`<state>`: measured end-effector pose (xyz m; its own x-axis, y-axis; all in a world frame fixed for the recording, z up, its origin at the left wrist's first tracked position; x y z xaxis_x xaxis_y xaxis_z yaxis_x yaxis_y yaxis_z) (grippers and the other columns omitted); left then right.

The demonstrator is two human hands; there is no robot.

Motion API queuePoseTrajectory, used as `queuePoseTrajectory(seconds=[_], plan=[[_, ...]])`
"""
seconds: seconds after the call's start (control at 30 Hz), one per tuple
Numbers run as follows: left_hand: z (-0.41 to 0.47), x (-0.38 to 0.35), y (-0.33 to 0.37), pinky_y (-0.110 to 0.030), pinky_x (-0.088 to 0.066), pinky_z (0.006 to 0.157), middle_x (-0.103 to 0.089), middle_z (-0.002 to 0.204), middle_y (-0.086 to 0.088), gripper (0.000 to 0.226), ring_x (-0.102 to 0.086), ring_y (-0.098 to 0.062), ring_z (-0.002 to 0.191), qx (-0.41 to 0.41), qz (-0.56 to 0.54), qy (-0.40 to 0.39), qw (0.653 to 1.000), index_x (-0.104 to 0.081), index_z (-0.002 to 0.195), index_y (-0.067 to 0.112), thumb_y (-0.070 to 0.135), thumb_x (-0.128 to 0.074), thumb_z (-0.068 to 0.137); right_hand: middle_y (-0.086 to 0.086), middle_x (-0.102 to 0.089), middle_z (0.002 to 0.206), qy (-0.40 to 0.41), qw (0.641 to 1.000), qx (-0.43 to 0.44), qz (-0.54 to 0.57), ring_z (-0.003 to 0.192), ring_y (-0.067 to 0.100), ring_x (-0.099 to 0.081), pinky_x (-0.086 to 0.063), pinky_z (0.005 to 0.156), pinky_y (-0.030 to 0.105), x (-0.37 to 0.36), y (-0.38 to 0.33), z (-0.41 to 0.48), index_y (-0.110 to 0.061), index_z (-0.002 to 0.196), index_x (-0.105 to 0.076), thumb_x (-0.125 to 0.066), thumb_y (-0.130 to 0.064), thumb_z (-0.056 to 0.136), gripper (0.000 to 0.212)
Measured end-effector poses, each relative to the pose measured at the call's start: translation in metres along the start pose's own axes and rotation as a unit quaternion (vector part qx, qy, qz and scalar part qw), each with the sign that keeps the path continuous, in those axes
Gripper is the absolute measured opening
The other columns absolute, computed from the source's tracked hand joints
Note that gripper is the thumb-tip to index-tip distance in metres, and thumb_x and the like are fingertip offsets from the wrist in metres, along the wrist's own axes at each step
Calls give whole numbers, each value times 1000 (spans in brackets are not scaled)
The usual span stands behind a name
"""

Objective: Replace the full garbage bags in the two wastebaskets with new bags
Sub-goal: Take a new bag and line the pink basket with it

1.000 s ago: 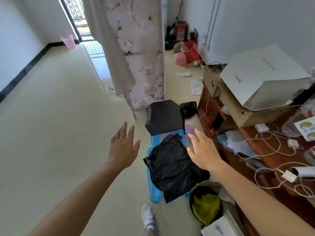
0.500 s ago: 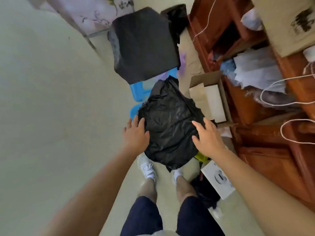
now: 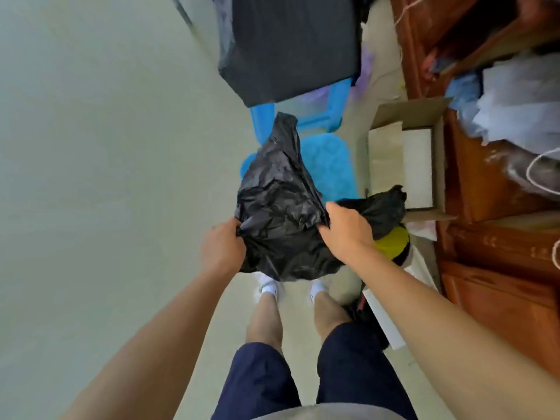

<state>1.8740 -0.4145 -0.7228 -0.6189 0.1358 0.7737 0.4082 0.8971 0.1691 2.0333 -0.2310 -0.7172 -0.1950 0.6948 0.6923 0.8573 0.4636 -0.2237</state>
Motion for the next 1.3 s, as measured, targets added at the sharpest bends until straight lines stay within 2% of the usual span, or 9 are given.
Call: queuePoseTrajectory(seconds=[0.17,0.3,0.43,0.6,0.7,0.93,1.13,1.2,1.3], plan=[[-44,178,-20,-36,-45,66,-68,93,-13,23,-61,-37,89,28,-29,182,982,-64,103,13,10,-53,83,2,-50,88,21,986,159,44,91,32,-57,-37,64,37,100,-115,-52,-18,91,-39,-57,-36,92,26],[-92,322,-57,-44,-50,70,-68,88,-18,23,-60,-40,85,19,-82,363,928,-65,101,7,8,-58,79,0,-50,89,49,953,287,85,83,25,-50,-38,68,37,178,-235,-99,-20,87,-38,-55,-49,93,34],[-133,425,-132,-44,-50,71,-68,84,-14,30,-60,-39,79,10,-107,460,881,-65,98,10,21,-51,73,-7,-42,75,117,901,396,134,72,18,-43,-30,67,31,232,-346,-145,-17,82,-46,-55,-36,97,26],[-152,497,-251,-43,-47,84,-67,107,-6,62,-61,-35,99,5,-125,425,897,-45,138,18,25,-70,82,-6,-44,75,216,846,479,94,69,18,-46,-42,64,36,238,-482,-178,-22,76,-46,-61,-27,95,25],[-156,521,-320,-40,-46,93,-56,125,-7,64,-56,-29,115,-2,-138,385,913,-43,143,19,28,-69,84,-7,-51,80,234,831,493,104,73,17,-53,-50,70,36,223,-555,-187,-17,78,-61,-64,-24,93,17],[-133,589,-403,-32,-47,80,-70,107,5,29,-64,-20,101,-7,-130,351,927,-63,116,25,42,-50,96,-19,-48,87,247,815,520,65,79,5,-49,-40,70,19,198,-674,-201,-18,102,-76,-63,-24,95,16],[-60,634,-388,-39,-53,74,-72,75,4,68,-67,-18,77,26,-377,268,886,-66,82,17,81,-43,80,-23,-44,84,258,795,549,17,76,-1,-45,-39,69,17,211,-734,-163,-23,100,-77,-66,-26,92,14],[-23,654,-383,-37,-53,66,-71,73,3,57,-67,-18,73,18,-354,263,897,-65,80,15,72,-58,78,-24,-44,82,229,797,558,19,74,-1,-45,-41,69,19,220,-756,-134,-25,95,-76,-66,-28,90,11],[43,693,-383,-31,-45,60,-60,68,0,21,-58,-19,68,-13,-288,286,914,-54,72,10,24,-64,83,-17,-59,84,70,832,549,38,77,5,-59,-51,75,21,239,-790,-81,-35,111,-71,-66,-35,88,23]])
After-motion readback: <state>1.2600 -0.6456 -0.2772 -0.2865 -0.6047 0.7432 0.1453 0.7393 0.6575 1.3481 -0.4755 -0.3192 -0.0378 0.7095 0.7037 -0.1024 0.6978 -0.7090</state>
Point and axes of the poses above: each hand's wrist, its own z-axis towards the middle knuckle, its own x-axis out of the back of the hand, y = z × x, the point moved 4 cm from there along z, towards the middle knuckle
